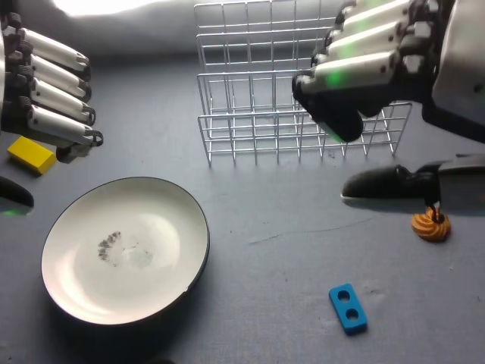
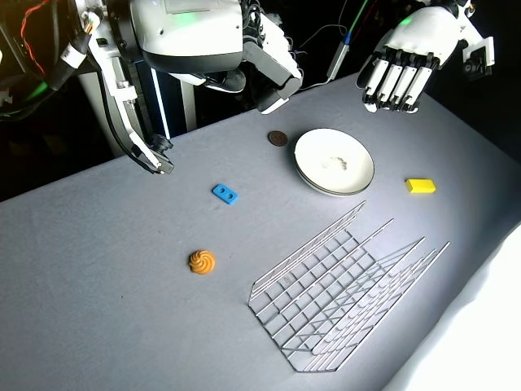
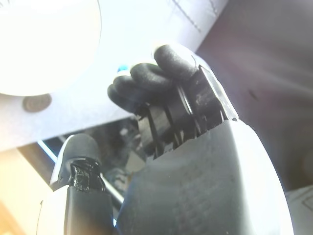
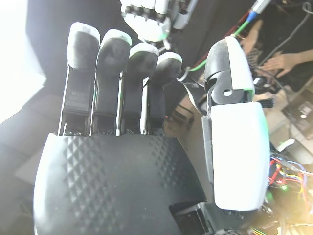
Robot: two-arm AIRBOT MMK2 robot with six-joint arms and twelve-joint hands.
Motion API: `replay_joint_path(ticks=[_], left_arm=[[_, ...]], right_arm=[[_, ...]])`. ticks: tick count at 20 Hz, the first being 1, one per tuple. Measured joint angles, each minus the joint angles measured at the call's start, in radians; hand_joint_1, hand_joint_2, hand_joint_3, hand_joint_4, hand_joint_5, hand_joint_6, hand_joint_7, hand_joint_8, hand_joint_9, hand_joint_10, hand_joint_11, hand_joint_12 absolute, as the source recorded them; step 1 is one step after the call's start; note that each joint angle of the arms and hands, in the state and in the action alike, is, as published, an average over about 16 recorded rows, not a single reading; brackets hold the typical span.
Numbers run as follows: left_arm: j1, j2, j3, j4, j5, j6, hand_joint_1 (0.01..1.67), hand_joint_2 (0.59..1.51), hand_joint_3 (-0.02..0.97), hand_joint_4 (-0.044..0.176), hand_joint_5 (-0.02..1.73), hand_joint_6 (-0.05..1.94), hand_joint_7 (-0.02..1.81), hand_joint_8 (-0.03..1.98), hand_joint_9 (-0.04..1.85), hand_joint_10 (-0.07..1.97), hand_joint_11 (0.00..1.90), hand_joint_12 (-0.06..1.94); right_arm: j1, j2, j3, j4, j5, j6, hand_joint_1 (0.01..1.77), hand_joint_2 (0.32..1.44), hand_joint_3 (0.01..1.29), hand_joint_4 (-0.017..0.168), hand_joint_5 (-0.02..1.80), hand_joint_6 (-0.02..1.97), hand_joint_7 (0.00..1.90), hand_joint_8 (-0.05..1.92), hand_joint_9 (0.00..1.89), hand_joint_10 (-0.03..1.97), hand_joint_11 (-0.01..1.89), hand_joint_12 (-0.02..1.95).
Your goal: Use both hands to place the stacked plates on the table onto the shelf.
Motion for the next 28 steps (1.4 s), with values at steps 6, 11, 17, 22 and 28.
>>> replay_joint_path(ticks=[6, 11, 17, 22, 28], left_arm=[[0.012, -0.006, 0.004, 0.019, -0.014, -0.016, 0.07, 1.053, 0.061, 0.001, 0.11, 0.30, 0.13, 0.43, 0.12, 0.50, 0.10, 0.52], [0.052, -0.024, 0.019, 0.032, -0.027, -0.028, 0.03, 1.007, 0.056, 0.001, 0.03, 0.06, 0.03, 0.11, 0.03, 0.14, 0.02, 0.15], [0.158, -0.061, 0.062, 0.035, -0.032, -0.011, 0.02, 1.012, 0.039, 0.001, 0.02, -0.01, 0.02, -0.01, 0.02, 0.01, 0.01, -0.01], [0.273, -0.100, 0.121, 0.003, -0.029, 0.039, 0.02, 1.019, 0.035, 0.001, 0.02, -0.01, 0.02, -0.01, 0.02, 0.01, 0.01, -0.01], [0.422, -0.148, 0.207, -0.056, -0.023, 0.112, 0.02, 1.025, 0.033, 0.001, 0.02, -0.01, 0.02, -0.01, 0.02, 0.01, 0.01, -0.01]], right_arm=[[-0.031, -0.003, -0.011, -0.003, 0.056, -0.048, 0.23, 1.07, 0.04, 0.003, 0.16, 0.56, 0.19, 0.52, 0.18, 0.53, 0.16, 0.55], [-0.054, -0.004, -0.020, -0.007, 0.086, -0.086, 0.29, 1.01, 0.03, 0.003, 0.06, 0.20, 0.05, 0.18, 0.05, 0.18, 0.04, 0.18], [-0.069, -0.007, -0.027, -0.038, 0.088, -0.104, 0.68, 0.94, 0.01, 0.003, 0.02, 0.02, 0.01, 0.01, 0.02, 0.01, 0.02, 0.00], [-0.063, -0.009, -0.027, -0.061, 0.024, -0.103, 1.03, 0.91, 0.01, 0.003, 0.02, 0.01, 0.01, 0.01, 0.02, 0.01, 0.02, 0.00], [-0.055, -0.015, -0.025, -0.082, -0.061, -0.111, 1.18, 0.94, 0.01, 0.004, 0.02, 0.01, 0.01, 0.01, 0.02, 0.00, 0.02, 0.00]])
